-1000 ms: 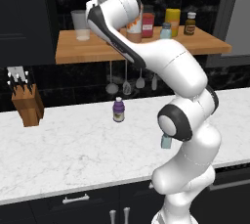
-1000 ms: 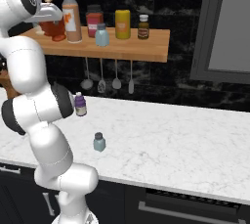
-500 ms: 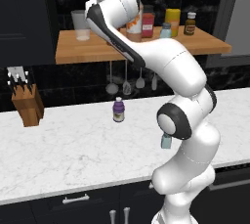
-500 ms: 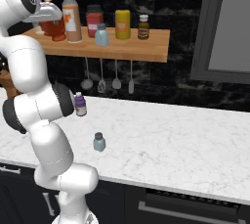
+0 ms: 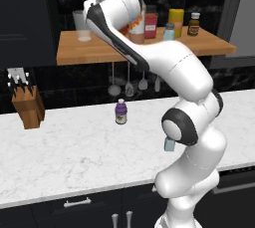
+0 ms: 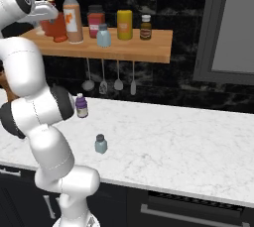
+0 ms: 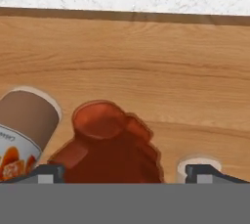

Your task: Put the shaker and condiment bottle from the counter next to their counterparts in the cabinet.

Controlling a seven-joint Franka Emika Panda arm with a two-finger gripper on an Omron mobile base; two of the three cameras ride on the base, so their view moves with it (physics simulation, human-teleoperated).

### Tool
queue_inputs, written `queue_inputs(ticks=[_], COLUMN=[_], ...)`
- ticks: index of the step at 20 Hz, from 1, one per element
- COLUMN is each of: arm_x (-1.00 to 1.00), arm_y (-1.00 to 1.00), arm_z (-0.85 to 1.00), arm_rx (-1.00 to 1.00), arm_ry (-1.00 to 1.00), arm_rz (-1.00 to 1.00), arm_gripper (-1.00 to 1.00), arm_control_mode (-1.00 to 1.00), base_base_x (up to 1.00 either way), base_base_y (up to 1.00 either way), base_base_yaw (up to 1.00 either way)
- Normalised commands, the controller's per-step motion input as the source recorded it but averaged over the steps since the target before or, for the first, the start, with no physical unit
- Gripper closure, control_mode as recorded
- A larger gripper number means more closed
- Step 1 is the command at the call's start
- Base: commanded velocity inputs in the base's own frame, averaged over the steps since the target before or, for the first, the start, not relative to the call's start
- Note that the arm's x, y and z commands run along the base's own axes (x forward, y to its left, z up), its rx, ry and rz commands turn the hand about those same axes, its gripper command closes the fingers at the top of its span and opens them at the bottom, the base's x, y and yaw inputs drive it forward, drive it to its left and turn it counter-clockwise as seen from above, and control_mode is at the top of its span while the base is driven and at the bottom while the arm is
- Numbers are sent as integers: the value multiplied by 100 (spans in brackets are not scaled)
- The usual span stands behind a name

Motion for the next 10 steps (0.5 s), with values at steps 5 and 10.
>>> queue_inputs(ticks=[5,10], arm_x=[0,-73], arm_y=[-3,1], arm_z=[0,1], arm_rx=[4,0], arm_ry=[-7,-18], arm_rz=[5,11], arm_gripper=[-100,-100], arm_control_mode=[-100,-100], base_base_x=[0,0], base_base_y=[0,0], base_base_yaw=[0,0])
